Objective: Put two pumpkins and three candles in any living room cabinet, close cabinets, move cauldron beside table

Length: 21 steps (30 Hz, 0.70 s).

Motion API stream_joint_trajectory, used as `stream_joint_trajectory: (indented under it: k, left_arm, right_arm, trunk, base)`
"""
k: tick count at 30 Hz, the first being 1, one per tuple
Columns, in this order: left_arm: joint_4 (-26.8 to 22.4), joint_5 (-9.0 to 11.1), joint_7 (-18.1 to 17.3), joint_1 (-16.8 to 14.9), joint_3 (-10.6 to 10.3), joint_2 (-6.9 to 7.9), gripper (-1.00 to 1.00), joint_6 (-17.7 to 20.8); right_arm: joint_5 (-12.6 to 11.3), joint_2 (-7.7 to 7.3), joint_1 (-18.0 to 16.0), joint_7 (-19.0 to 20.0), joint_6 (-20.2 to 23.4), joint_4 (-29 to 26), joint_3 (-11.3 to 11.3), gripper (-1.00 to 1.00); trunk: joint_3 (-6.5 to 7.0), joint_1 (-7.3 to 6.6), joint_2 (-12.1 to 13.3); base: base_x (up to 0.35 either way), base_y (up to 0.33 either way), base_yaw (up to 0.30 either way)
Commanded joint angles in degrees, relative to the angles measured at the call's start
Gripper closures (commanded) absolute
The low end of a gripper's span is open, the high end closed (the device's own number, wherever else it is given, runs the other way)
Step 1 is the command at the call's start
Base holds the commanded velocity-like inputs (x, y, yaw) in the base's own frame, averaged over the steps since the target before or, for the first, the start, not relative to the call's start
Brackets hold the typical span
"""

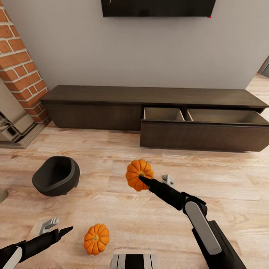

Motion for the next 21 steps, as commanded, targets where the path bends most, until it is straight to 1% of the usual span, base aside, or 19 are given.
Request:
stream_joint_trajectory:
  k: [1, 3, 5, 13, 14, 17, 18, 20, 21]
  left_arm:
    - [0.00, 0.38, -0.10, -0.02, 0.06, -0.05, -1.00, 0.47]
    - [0.00, 0.38, -0.10, -0.02, 0.03, -0.31, -1.00, 0.39]
    - [0.00, 0.38, -0.10, -0.02, 0.02, -0.39, -1.00, 0.31]
    - [0.00, 0.40, -0.11, -0.02, 0.01, -0.71, -1.00, -0.38]
    - [0.00, 0.39, -0.11, -0.02, 0.01, -1.05, -1.00, -0.50]
    - [0.12, 0.09, -0.12, -0.02, -0.08, -4.12, -1.00, -1.26]
    - [0.15, -0.74, -0.17, -0.02, -0.09, -5.33, -1.00, -2.35]
    - [0.16, -2.73, -0.20, -0.02, -0.08, -6.24, -1.00, -3.57]
    - [0.17, -3.22, -0.31, -0.02, -0.08, -6.40, -1.00, -3.81]
  right_arm:
    - [-0.21, -0.19, 0.18, 1.75, 0.38, -0.03, -0.96, 1.00]
    - [-0.28, -0.36, 0.51, 4.14, 0.67, -0.03, -2.84, 1.00]
    - [-0.30, -0.37, 0.78, 4.83, 0.76, -0.03, -3.53, 1.00]
    - [-0.31, -0.35, 1.00, 5.30, 0.81, -0.03, -4.05, 1.00]
    - [-0.31, -0.35, 1.00, 5.30, 0.81, -0.03, -4.04, 1.00]
    - [-0.31, -0.35, 1.00, 5.30, 0.77, -0.03, -3.99, 1.00]
    - [-0.31, -0.31, 1.00, 5.30, 0.75, -0.03, -3.96, 1.00]
    - [-0.31, -0.28, 1.00, 5.30, 0.69, -0.01, -3.93, 1.00]
    - [-0.28, -0.27, 1.00, 5.30, 0.67, 0.02, -3.94, 1.00]
  trunk:
    - [-0.27, 0.02, -0.03]
    - [-0.72, 0.07, -0.06]
    - [-1.16, 0.12, -0.08]
    - [-2.93, 0.33, -0.19]
    - [-3.15, 0.35, -0.20]
    - [-3.82, 0.43, -0.24]
    - [-4.04, 0.45, -0.26]
    - [-4.48, 0.51, -0.28]
    - [-4.70, 0.53, -0.30]
  base:
    - [0.000, 0.000, 0.000]
    - [0.000, 0.000, 0.000]
    - [0.000, 0.000, 0.000]
    - [0.000, 0.000, 0.000]
    - [0.000, 0.000, 0.000]
    - [0.000, 0.000, 0.000]
    - [0.000, 0.000, 0.000]
    - [0.000, 0.000, 0.000]
    - [0.000, 0.000, 0.000]
